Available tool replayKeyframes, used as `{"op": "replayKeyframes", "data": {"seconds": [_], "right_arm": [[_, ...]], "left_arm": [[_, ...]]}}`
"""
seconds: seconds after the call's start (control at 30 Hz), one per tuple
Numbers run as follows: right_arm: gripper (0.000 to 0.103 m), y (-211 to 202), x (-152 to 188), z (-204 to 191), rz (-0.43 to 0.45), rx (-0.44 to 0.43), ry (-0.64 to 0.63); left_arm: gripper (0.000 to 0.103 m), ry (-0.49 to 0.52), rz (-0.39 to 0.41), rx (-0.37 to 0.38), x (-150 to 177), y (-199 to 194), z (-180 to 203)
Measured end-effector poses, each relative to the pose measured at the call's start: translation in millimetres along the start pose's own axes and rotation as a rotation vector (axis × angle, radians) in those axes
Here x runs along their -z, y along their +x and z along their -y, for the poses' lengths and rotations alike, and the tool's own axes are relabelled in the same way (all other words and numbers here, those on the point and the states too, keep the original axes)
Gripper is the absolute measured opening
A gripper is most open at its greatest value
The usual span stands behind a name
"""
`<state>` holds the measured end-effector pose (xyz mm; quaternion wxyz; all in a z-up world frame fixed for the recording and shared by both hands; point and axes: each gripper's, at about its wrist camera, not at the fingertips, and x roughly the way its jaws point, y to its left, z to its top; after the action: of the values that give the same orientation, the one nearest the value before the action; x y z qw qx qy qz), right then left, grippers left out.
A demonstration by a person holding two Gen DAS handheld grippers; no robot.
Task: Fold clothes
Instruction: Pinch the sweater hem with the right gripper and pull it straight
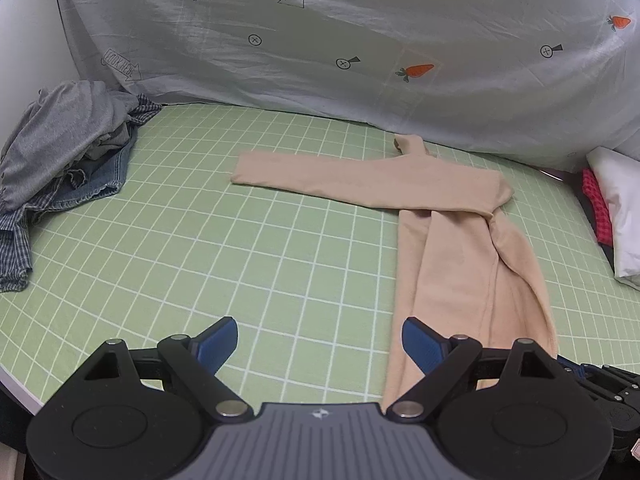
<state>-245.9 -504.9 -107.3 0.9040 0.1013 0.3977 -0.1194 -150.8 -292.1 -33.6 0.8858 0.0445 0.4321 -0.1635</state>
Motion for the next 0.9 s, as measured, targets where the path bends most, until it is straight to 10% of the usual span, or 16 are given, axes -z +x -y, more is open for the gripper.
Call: {"op": "replayKeyframes", "data": {"seconds": [0.33,0.6,0.9], "right_arm": [[0.011,43,23,-30,-0.1,0.028,0.171],[0.03,10,16,-17,0.013,0.053,0.318],[0.032,37,28,-31,-0.129,0.161,0.122]], "left_arm": [[0.089,0.01,-0.029,-0.003,-6,18,-58],[0.09,0.03,-0.046,0.036,-8,25,-61],[0.09,0.014,-0.077,0.019,-7,33,-56]]}}
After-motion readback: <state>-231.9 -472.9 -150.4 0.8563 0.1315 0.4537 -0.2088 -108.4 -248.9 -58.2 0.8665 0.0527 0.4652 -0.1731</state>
